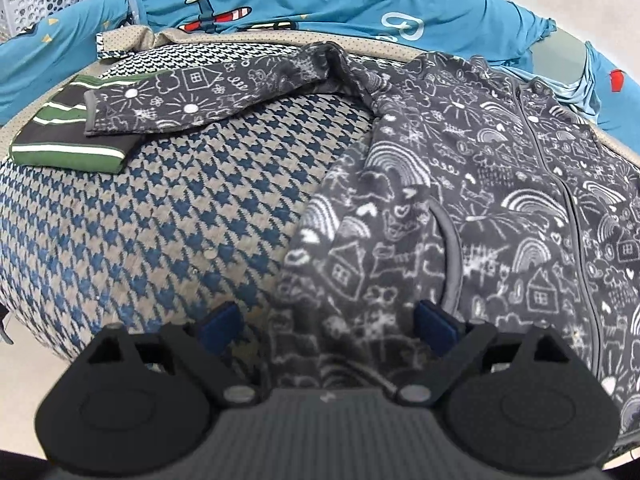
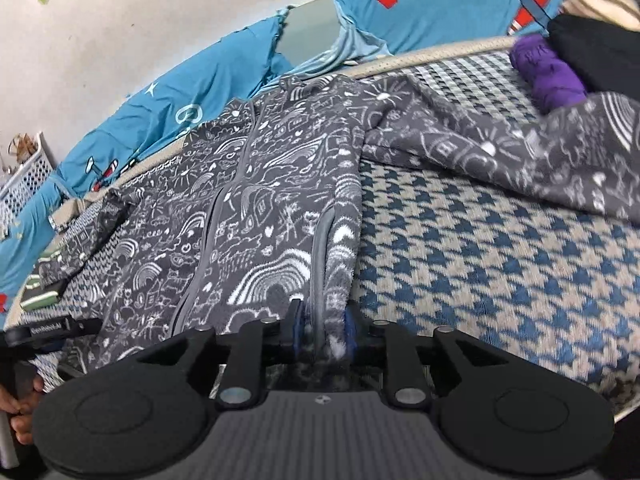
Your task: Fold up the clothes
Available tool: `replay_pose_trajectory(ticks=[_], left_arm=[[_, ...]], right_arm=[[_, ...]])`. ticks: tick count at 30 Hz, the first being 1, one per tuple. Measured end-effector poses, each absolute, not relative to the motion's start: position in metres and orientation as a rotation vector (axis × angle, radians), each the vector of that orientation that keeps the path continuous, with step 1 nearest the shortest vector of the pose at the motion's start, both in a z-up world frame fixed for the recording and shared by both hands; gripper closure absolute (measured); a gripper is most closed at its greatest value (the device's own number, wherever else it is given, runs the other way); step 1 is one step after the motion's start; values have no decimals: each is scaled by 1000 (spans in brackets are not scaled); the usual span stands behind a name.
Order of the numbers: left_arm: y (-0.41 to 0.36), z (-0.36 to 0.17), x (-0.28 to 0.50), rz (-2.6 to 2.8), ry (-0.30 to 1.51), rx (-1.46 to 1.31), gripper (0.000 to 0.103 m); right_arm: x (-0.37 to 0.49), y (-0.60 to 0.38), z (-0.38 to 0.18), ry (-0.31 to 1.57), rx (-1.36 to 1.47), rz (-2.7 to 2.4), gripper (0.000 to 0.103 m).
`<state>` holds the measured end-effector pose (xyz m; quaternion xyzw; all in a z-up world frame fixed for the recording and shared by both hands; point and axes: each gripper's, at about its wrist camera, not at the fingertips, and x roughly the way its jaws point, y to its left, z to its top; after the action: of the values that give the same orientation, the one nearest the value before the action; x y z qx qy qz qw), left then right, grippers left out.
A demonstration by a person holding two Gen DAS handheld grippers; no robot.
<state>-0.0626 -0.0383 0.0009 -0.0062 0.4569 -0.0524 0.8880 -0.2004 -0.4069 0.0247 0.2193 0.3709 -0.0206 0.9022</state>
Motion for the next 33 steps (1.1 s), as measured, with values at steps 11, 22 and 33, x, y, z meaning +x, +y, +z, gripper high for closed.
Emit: replay_pose_trajectory(ticks=[11, 22, 33], left_arm=[[-36, 4, -70, -109, 926, -37, 9], [-39, 1, -72, -114, 926, -16, 9], [-37, -4, -82, -75, 942, 16, 9]], right_arm=[[-217, -408, 13, 812, 573, -22, 62], [-218, -392, 1, 847, 588, 20, 63], [-236, -379, 6, 836, 454, -8, 95]])
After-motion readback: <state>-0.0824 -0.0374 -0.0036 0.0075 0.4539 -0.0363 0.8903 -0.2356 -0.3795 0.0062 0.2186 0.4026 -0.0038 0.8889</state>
